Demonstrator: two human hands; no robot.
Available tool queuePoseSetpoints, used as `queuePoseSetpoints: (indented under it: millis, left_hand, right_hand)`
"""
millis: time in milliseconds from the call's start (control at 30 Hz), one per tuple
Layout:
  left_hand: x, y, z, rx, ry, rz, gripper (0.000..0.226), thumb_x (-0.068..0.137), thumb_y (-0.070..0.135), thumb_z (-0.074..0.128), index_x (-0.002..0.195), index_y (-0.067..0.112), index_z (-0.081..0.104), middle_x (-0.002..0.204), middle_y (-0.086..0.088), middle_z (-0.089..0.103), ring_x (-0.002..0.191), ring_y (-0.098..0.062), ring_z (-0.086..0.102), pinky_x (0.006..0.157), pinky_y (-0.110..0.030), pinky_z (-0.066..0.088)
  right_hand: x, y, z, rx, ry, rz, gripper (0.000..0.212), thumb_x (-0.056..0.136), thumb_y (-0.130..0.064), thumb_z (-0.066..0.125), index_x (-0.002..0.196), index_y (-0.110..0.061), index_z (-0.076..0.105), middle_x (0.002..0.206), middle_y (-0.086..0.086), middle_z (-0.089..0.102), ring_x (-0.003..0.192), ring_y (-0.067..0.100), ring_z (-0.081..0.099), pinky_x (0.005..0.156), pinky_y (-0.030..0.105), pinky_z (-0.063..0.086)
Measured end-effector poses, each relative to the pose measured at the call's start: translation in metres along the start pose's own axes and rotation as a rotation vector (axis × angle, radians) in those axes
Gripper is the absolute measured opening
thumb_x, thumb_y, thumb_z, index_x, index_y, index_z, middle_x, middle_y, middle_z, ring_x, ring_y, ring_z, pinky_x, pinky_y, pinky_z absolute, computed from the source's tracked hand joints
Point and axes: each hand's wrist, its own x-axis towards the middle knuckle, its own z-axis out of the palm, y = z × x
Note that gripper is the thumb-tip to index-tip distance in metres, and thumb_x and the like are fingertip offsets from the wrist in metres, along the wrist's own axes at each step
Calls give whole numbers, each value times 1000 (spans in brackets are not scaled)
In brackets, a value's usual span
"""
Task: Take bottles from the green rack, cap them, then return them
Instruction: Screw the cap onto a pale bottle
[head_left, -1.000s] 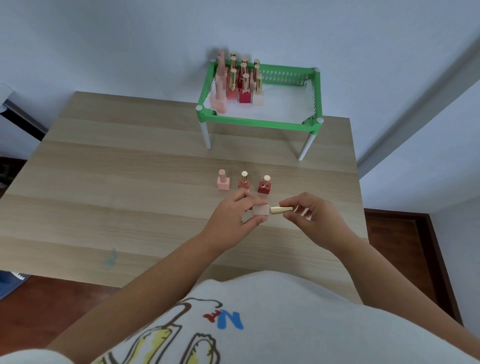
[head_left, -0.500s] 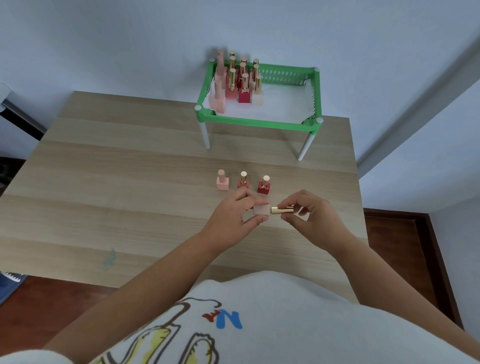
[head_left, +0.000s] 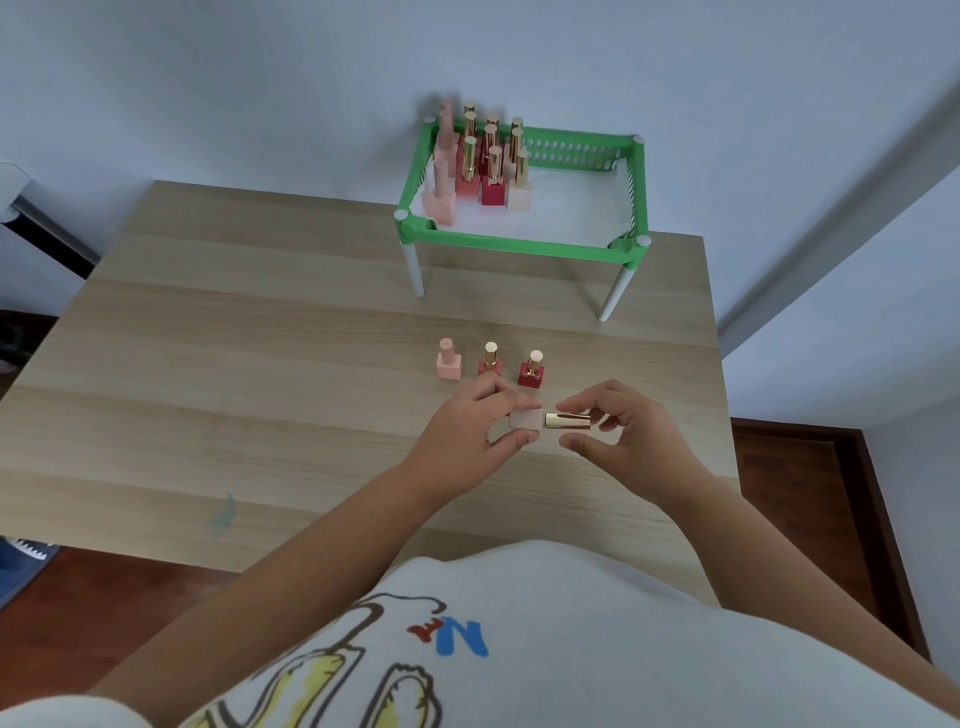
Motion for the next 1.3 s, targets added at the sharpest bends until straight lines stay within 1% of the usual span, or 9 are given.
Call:
queuePoseSetpoints:
  millis: [233, 400, 500, 733, 800, 933, 1067, 1200, 1300]
  left_hand:
    - [0, 0, 0, -1, 15, 14, 29, 82, 25, 75, 111, 20, 70, 97, 10, 55, 87, -3, 51, 81, -19, 44]
    - [-1, -2, 1, -1, 9, 22, 29, 83, 25, 75, 111, 20, 70, 98, 11, 54, 88, -2, 51, 81, -17, 42]
    - [-1, -3, 2, 2, 12, 24, 30, 83, 26, 74, 112, 20, 69, 98, 13, 53, 88, 1, 49, 82, -16, 41]
    - [1, -2, 3, 13, 49, 87, 28, 84, 26, 72, 110, 17, 69, 97, 16, 50, 86, -1, 51, 80, -13, 41]
    - [1, -2, 4, 47, 82, 140, 27, 84, 24, 72, 109, 13, 69, 95, 12, 52, 84, -2, 50, 78, -11, 39]
    - [2, -3, 5, 144, 124, 255, 26, 86, 19, 71, 108, 6, 69, 91, -2, 58, 80, -13, 53, 73, -19, 42]
    - [2, -7, 10, 213, 166, 314, 25, 86, 17, 71, 106, 3, 70, 88, -5, 60, 78, -16, 52, 74, -19, 39]
    - [2, -7, 16, 154, 185, 213, 27, 83, 19, 74, 107, 7, 70, 91, -1, 60, 78, -11, 54, 70, -16, 41]
    - [2, -8, 20, 115, 174, 116, 32, 85, 25, 73, 113, 10, 69, 102, 0, 63, 87, -12, 60, 73, -25, 51]
  right_hand:
    - [1, -1, 1, 4, 10, 58, 18, 81, -26, 72, 95, -37, 71, 80, -11, 68, 75, 5, 57, 71, 25, 49]
    - [0, -1, 0, -8, -6, 55, 24, 77, -30, 76, 99, -37, 70, 83, -12, 69, 78, 3, 59, 73, 25, 50]
    - [0, -1, 0, -18, -11, 16, 32, 73, -29, 79, 104, -35, 69, 90, -15, 65, 83, 2, 59, 74, 19, 48]
    - [2, -3, 1, 2, 24, 9, 27, 76, -17, 77, 97, -33, 71, 80, -8, 63, 74, 8, 55, 70, 18, 45]
    - [2, -3, 1, 3, 32, 10, 26, 76, -16, 77, 97, -29, 73, 78, -8, 62, 72, 8, 55, 69, 17, 45]
    - [-1, -5, 3, 21, 71, 14, 23, 76, -13, 77, 97, -21, 74, 77, -5, 63, 71, 10, 54, 67, 14, 44]
    - [0, -5, 2, 27, 64, 47, 22, 76, -14, 77, 96, -22, 74, 77, -2, 65, 69, 10, 55, 67, 16, 44]
    - [4, 0, 2, 10, 69, 81, 21, 77, -20, 76, 96, -28, 73, 79, -6, 66, 71, 7, 56, 68, 11, 43]
    - [10, 4, 3, 49, 76, 125, 19, 77, -22, 76, 94, -30, 72, 84, -9, 69, 74, 4, 56, 71, 9, 44]
